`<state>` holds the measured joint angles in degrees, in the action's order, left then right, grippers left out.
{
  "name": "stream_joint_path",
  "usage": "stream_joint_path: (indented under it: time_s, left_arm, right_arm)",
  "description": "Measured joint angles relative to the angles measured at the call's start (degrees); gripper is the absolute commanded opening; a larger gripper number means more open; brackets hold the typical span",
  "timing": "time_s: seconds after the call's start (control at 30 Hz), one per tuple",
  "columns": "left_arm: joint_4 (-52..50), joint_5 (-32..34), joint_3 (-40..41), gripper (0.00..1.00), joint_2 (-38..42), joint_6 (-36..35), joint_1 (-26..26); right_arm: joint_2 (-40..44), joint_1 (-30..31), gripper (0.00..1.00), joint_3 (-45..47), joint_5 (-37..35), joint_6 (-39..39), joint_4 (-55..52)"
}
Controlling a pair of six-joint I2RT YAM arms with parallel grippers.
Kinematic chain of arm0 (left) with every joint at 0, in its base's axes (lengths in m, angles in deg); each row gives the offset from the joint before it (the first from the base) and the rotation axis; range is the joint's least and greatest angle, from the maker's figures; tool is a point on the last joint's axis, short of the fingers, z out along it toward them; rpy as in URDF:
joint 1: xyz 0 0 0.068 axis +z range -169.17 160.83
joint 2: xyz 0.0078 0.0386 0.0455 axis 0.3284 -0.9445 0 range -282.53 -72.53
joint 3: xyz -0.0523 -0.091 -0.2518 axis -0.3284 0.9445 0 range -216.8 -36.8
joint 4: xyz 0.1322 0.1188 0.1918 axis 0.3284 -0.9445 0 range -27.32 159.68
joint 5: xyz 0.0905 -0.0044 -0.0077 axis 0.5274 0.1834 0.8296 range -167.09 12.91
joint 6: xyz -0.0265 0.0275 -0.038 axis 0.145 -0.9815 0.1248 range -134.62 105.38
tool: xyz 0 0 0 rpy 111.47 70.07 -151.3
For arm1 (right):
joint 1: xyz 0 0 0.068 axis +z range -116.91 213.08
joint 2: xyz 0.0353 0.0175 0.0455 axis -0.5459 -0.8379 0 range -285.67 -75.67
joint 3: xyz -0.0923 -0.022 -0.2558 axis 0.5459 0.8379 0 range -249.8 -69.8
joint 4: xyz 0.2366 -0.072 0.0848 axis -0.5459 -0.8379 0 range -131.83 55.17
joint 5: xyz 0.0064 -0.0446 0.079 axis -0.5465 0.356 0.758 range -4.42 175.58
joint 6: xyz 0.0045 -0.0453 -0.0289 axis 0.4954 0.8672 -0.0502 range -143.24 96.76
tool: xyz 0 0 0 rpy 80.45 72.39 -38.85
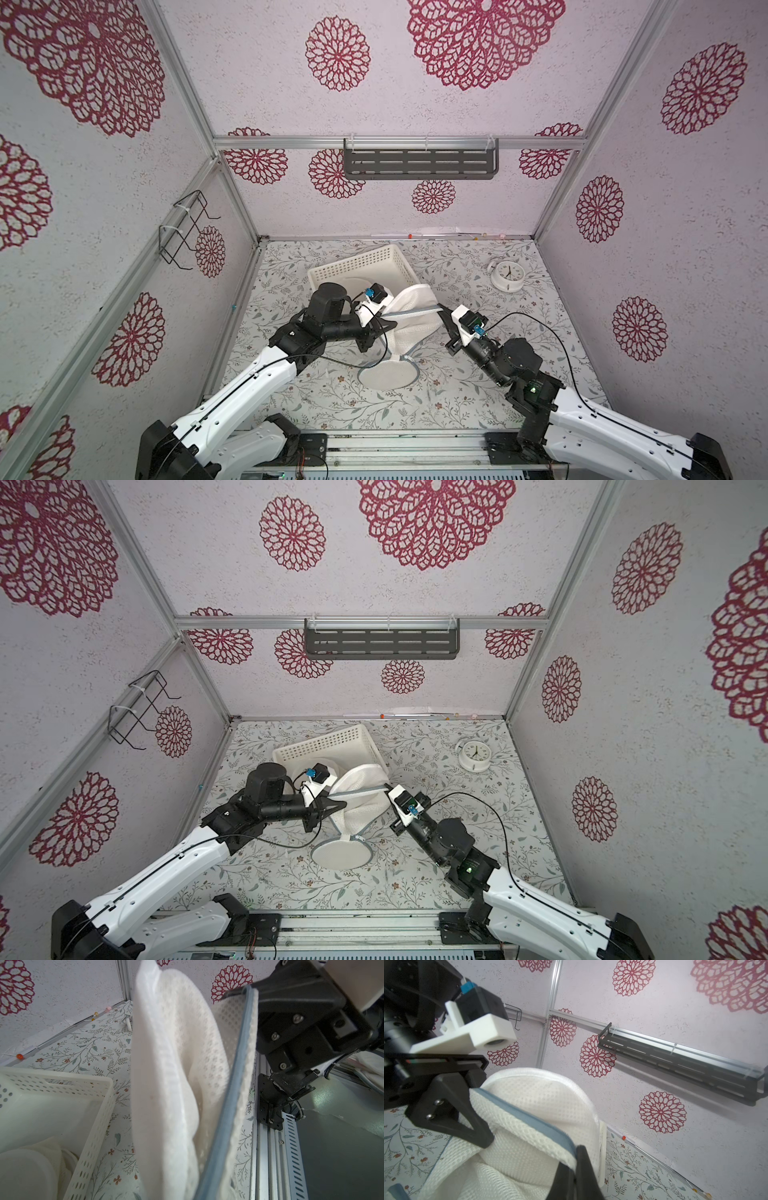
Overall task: Turn the laundry bag inside out
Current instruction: Turn over the laundry bag.
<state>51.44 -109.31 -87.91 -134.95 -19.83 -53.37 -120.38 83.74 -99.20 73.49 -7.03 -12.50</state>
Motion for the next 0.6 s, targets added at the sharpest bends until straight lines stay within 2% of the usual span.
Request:
stream_joint_path:
  time_s: [0.17, 0.37, 0.47, 0.6]
  left_arm:
    - [-5.11, 0.94, -3.72, 0.0, -2.27, -6.19, -1.25]
    - [-11.56, 3.96, -8.98, 0.0, -5.9, -14.62, -4.33]
    - [-13.79, 5.07, -9.86, 0.0, -6.56, -18.75, -5.29]
    - [-14.71, 6.25, -8.96, 0.0, -5.14, -25.22, -5.68]
  right_arm:
    - [-2.34, -0.61, 0.0, -8.5, 0.5, -0.33, -9.27]
    - [-10.36, -2.38, 0.0, -20.31, 1.51, 1.86, -20.22]
    - [-13.92, -5.33, 0.0, -23.89, 3.3, 1.97, -24.94]
    - [-17.05, -11.76, 0.0, -25.7, 10.93, -1.2, -29.73]
